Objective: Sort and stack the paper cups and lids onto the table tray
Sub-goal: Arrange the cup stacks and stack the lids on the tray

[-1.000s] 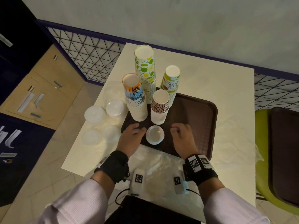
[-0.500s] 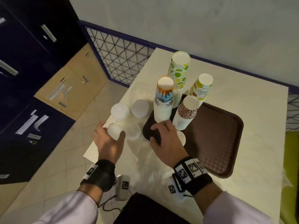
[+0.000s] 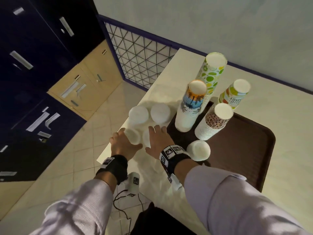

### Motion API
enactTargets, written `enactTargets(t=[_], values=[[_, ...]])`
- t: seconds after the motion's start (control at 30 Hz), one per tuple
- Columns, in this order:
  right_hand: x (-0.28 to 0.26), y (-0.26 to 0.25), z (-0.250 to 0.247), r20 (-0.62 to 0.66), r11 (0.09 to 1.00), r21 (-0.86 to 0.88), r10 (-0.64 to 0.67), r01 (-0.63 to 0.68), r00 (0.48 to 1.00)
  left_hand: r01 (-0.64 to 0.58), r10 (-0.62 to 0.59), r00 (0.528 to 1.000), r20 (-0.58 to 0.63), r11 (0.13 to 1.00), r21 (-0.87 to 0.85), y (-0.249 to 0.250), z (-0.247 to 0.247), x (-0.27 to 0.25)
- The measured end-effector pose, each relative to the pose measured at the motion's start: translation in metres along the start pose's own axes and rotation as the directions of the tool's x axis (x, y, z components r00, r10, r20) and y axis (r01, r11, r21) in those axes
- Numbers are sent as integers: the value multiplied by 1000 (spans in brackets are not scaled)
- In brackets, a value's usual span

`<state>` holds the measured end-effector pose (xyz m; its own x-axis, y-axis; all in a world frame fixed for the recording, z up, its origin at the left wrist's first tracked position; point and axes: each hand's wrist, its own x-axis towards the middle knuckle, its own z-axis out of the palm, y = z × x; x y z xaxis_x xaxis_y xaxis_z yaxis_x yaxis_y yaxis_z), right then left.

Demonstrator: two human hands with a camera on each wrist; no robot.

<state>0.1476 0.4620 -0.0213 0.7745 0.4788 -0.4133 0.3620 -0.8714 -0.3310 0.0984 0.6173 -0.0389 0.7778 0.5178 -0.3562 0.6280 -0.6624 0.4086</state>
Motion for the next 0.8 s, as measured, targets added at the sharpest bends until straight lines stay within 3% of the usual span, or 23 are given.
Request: enactTargets(t=[0.53, 0.8], values=[[32, -10, 16, 18, 970, -243, 7, -3, 1000, -67, 64, 998, 28, 993, 93, -5, 20, 28], [29, -11, 20, -22, 972, -235, -6, 1, 1000, -59, 55, 997, 47, 992, 108, -2, 21, 27]])
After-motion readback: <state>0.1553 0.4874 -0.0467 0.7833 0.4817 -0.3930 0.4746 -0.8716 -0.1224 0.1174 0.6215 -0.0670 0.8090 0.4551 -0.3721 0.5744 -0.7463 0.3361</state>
